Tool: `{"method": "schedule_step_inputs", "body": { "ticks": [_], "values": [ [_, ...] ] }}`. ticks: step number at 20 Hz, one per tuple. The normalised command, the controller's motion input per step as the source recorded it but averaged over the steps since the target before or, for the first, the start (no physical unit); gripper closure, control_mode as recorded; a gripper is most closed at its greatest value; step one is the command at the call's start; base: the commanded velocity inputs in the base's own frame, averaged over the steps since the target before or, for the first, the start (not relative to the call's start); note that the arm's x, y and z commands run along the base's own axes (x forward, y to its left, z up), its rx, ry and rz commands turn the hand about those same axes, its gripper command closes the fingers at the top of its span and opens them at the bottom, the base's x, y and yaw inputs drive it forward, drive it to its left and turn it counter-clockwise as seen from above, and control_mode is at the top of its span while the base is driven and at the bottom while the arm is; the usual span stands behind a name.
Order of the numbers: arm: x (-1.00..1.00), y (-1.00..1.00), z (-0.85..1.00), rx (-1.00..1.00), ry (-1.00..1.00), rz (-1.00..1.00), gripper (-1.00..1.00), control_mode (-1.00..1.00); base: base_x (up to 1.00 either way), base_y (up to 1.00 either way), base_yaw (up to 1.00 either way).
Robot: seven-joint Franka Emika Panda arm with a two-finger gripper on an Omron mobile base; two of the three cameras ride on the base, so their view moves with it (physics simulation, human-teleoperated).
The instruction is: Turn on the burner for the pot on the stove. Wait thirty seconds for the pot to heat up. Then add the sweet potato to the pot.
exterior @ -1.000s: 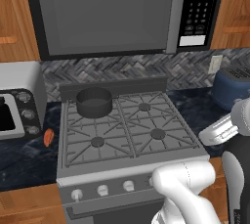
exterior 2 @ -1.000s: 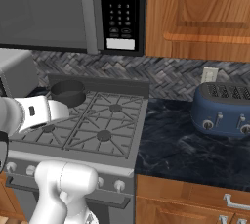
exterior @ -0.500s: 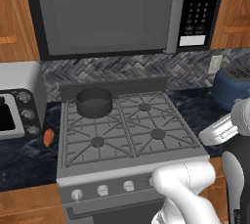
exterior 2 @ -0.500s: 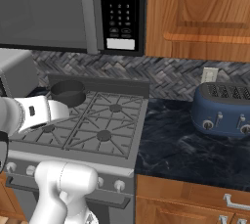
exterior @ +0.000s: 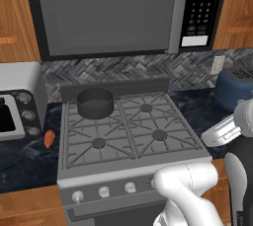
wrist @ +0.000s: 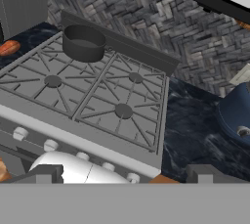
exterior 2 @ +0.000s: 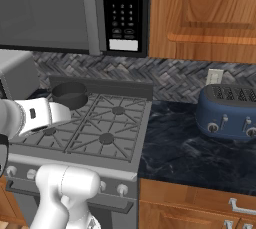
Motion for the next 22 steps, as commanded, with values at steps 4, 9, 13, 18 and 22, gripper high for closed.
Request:
{"method": "schedule_step_inputs", "body": {
  "ticks": [4, 9, 13, 18, 22],
  "values": [
    [0.0, 0.0, 0.0, 0.0, 0.0, 0.0, -1.0, -1.0, 0.0, 0.0, 0.0],
    [0.0, 0.0, 0.0, 0.0, 0.0, 0.0, -1.0, -1.0, 0.0, 0.0, 0.0],
    [0.0, 0.25, -0.09, 0.0, 0.04, 0.0, -1.0, -1.0, 0.0, 0.0, 0.0],
    [0.0, 0.88, -0.23, 0.02, 0.12, -0.03, -1.0, -1.0, 0.0, 0.0, 0.0],
    [0.0, 1.0, -0.24, 0.04, 0.1, -0.03, -1.0, -1.0, 0.0, 0.0, 0.0]
  ]
}}
